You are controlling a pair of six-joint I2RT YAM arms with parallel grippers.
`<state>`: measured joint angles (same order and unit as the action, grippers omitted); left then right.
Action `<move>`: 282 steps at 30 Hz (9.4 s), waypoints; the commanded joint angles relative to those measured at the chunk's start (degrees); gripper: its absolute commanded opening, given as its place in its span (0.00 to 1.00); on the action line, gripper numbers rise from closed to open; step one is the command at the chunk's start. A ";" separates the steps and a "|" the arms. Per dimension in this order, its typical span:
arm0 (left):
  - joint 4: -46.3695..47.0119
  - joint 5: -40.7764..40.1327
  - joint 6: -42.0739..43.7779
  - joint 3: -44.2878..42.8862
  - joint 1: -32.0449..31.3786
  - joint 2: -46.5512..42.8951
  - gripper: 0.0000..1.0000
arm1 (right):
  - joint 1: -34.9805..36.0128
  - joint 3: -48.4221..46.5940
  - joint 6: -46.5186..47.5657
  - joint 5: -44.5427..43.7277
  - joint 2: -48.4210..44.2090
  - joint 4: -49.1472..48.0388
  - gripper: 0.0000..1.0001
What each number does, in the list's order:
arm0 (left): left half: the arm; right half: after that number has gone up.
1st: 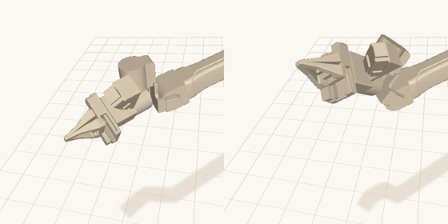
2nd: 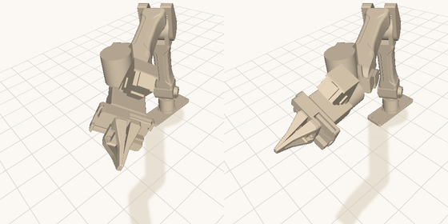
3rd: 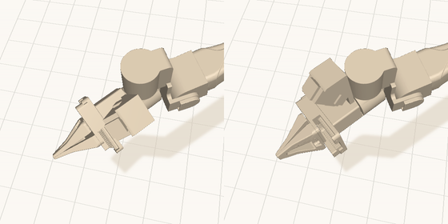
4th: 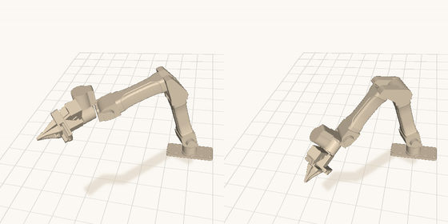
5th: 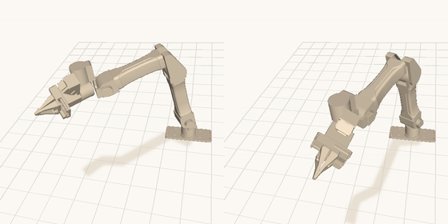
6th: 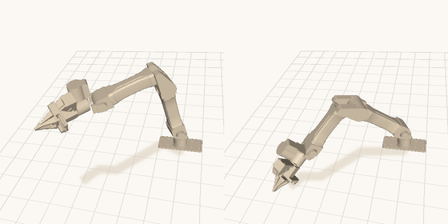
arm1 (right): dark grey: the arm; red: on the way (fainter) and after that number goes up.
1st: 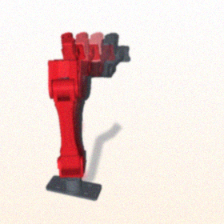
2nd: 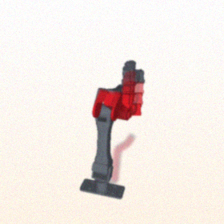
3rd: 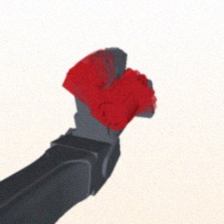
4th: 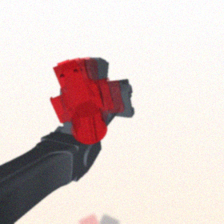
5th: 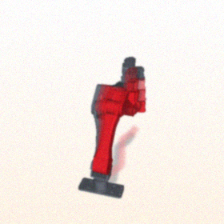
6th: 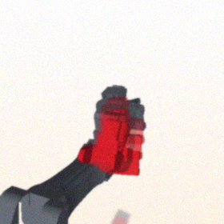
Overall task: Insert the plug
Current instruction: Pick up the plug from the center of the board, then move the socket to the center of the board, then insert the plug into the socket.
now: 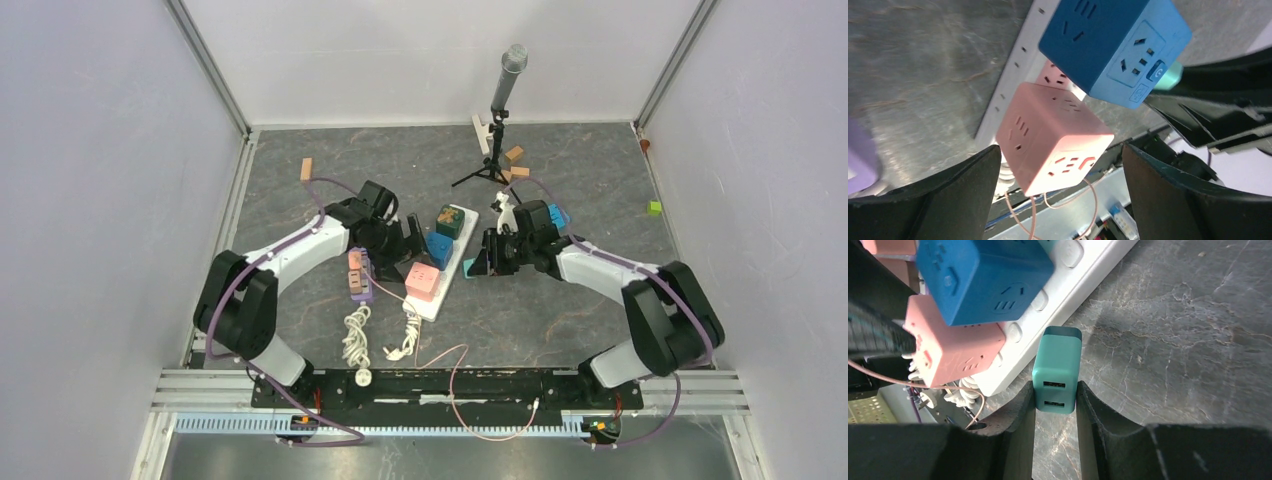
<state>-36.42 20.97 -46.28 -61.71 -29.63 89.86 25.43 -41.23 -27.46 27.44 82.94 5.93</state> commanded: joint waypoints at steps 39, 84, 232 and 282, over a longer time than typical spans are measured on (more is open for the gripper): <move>-0.10 -20.73 11.51 -2.70 -3.42 -19.63 1.00 | 10.46 -38.59 20.33 -9.35 4.59 38.52 0.00; -5.06 -13.36 13.41 1.46 13.42 -18.56 0.81 | 6.90 -30.29 20.53 -11.12 1.71 35.29 0.00; 20.40 10.27 25.61 10.86 2.55 -19.10 0.79 | 15.14 29.93 31.82 -3.19 -29.08 -39.37 0.00; -0.75 3.91 23.43 3.35 2.55 -7.48 0.81 | 17.47 30.92 39.91 -2.77 -8.31 -56.30 0.00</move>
<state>-37.28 25.54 -22.26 -56.58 -27.11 82.70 43.33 -7.31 11.88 29.12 71.77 -51.57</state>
